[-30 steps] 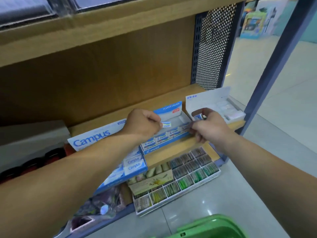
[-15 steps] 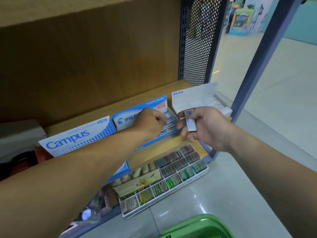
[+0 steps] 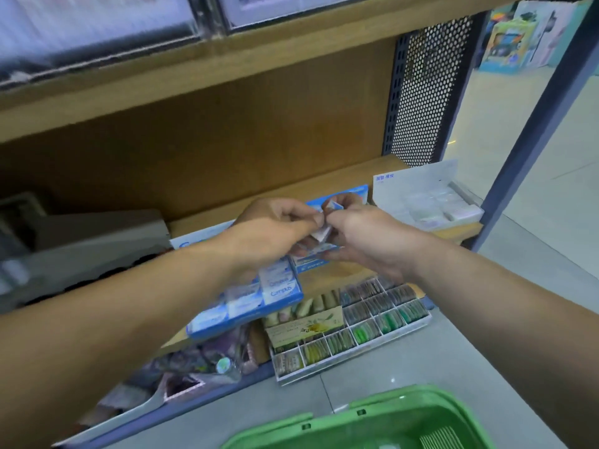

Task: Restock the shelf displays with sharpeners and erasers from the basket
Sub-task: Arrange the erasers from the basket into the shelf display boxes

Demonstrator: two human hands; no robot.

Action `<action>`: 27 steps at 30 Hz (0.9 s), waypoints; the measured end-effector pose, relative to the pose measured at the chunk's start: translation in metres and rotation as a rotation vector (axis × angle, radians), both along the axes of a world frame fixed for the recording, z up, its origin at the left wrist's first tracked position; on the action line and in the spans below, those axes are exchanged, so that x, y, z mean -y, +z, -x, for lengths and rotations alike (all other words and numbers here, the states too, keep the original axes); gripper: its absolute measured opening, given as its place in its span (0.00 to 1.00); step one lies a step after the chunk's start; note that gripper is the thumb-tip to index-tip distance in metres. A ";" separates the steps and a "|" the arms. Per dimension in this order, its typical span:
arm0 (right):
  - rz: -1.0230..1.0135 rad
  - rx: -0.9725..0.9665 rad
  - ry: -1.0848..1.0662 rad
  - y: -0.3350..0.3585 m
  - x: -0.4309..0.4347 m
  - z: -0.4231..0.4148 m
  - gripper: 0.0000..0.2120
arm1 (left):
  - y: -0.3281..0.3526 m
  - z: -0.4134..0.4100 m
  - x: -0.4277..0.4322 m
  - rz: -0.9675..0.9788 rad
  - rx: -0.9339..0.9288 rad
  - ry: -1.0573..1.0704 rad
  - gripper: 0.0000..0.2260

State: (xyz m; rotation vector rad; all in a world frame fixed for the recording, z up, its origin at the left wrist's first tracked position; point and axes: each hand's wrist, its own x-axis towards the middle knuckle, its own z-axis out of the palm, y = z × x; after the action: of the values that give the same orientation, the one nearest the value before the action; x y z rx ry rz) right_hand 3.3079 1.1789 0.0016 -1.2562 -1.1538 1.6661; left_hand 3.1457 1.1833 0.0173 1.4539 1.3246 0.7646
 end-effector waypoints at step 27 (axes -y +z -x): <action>-0.456 1.165 0.338 -0.034 0.028 0.049 0.20 | -0.036 0.111 0.033 0.005 -0.700 -0.213 0.05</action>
State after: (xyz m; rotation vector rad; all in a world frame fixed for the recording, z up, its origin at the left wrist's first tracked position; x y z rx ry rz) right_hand 3.2594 1.1508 -0.0325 -1.8044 -2.3536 0.6538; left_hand 3.0343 1.1507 -0.0190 1.9120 1.6320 0.0969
